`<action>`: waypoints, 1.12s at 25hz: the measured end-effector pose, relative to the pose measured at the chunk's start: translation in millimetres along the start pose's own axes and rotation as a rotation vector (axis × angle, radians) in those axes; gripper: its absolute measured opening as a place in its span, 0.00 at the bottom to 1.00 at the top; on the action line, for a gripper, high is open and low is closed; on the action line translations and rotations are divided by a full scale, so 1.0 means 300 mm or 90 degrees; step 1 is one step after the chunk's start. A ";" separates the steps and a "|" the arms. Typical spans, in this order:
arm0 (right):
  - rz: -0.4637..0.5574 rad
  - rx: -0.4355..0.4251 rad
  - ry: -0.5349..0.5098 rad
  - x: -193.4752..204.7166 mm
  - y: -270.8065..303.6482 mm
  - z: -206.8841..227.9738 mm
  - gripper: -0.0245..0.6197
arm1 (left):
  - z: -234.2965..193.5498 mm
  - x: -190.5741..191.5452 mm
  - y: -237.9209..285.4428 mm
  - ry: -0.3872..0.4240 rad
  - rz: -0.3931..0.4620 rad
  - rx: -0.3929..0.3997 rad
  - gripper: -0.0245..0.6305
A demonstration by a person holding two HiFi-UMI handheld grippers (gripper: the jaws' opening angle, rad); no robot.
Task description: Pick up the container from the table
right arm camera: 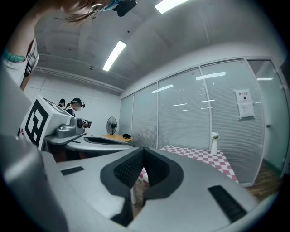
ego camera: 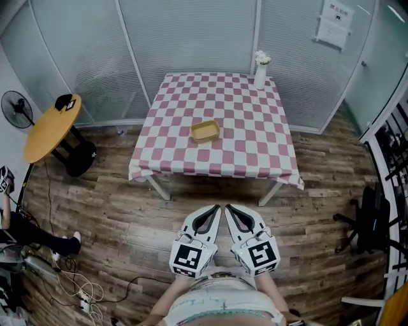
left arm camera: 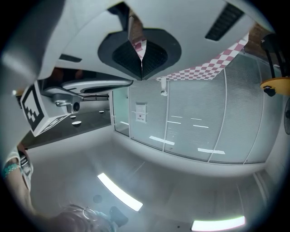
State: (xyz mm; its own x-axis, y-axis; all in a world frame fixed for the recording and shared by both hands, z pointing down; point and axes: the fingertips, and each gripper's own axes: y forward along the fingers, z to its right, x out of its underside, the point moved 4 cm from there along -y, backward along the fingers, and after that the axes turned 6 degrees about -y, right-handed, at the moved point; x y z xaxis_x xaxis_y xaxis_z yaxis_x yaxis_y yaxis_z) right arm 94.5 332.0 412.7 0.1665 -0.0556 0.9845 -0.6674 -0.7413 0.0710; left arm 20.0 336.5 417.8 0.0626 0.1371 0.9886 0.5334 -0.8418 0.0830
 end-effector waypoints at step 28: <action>-0.037 0.016 0.024 0.016 0.394 -0.057 0.03 | -0.412 -0.013 0.059 -0.021 -0.016 0.023 0.06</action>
State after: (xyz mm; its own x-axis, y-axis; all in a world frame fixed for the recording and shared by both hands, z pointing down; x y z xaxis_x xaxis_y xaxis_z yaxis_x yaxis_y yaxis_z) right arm 4.0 255.6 428.6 0.1769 0.0129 0.9841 -0.6390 -0.7590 0.1248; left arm -75.2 256.5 430.9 0.0764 0.1762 0.9814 0.5656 -0.8182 0.1029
